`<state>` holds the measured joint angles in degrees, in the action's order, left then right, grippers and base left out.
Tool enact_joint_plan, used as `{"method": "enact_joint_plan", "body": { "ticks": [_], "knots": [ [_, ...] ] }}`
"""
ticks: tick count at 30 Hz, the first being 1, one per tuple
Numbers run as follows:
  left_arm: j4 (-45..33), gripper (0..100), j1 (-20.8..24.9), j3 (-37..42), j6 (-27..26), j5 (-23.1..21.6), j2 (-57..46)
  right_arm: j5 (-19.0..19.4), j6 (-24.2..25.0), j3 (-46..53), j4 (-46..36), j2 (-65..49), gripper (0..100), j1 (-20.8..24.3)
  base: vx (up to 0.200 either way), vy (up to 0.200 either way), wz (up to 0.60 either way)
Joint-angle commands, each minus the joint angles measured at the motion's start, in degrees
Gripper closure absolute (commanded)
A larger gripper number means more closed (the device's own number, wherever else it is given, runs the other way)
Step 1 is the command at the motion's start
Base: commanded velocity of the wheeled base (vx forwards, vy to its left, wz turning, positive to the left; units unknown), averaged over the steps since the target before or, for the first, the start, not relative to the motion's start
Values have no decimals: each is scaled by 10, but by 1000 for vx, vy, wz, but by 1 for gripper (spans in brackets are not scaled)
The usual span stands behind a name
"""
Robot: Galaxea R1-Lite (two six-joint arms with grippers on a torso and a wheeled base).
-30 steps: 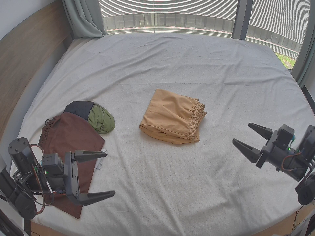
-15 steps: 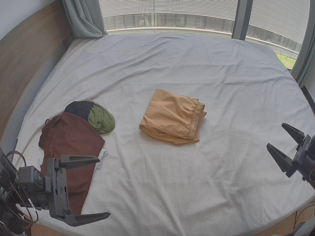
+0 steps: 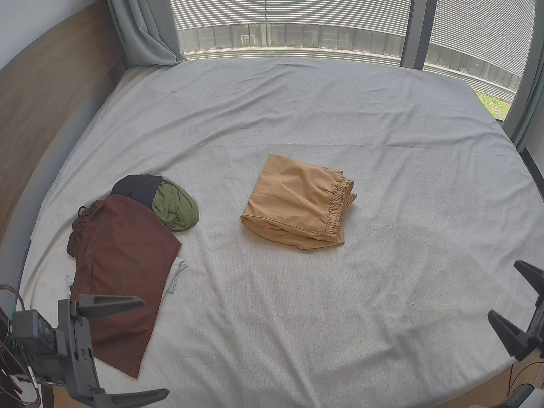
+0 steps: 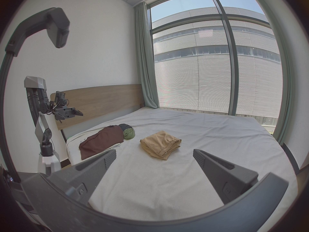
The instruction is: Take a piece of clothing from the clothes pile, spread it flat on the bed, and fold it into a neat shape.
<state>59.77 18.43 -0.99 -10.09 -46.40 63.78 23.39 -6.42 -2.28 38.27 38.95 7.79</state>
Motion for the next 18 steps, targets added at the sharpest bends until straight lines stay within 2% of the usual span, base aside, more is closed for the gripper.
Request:
{"method": "enact_joint_plan", "body": {
  "ticks": [1,5,7,12,18],
  "knots": [
    [-102,0,-2,10,-1,28,-154,-3,-2,-44,-150,-215,0,-7,0,0,0],
    [-197,0,2,10,-2,78,-248,-3,6,-70,-289,-333,0,-18,0,0,0],
    [-217,0,1,9,1,83,-270,-3,16,-69,-303,-343,0,-19,0,0,0],
    [-286,0,-7,10,4,87,-350,-15,27,-47,-270,-339,0,-19,0,0,0],
    [-380,0,-9,10,17,124,-443,-106,25,-28,-268,-338,0,-20,0,0,0]
  ]
}}
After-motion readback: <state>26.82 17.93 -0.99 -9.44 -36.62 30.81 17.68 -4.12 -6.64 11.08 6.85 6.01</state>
